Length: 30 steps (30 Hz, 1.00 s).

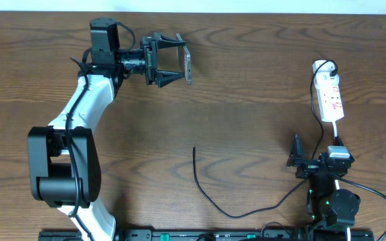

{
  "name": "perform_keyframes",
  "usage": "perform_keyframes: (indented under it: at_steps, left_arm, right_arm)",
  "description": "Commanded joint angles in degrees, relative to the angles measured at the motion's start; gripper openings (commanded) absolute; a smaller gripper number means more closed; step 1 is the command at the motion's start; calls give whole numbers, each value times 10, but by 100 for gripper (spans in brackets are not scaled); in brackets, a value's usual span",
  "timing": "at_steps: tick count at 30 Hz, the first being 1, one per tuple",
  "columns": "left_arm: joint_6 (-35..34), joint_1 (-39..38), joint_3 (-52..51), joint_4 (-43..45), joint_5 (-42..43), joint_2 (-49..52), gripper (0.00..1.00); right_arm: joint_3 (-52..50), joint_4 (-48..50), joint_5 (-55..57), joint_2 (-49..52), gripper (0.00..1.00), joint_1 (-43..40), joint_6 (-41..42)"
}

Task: Plug charger to phone and switch on socket
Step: 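Lift the phone with the left gripper and raise it upright, then carry the upright phone toward the table center with the left gripper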

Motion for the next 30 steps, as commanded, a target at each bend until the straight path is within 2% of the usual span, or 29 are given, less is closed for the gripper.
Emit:
perform_keyframes:
  at_steps: [1, 30]
  left_arm:
    - [-44, 15, 16, 5, 44, -9, 7]
    - [-63, 21, 16, 5, 44, -9, 8]
  right_arm:
    - [0, -3, 5, -3, 99, -2, 6]
    - [0, -3, 5, -3, 99, -2, 6]
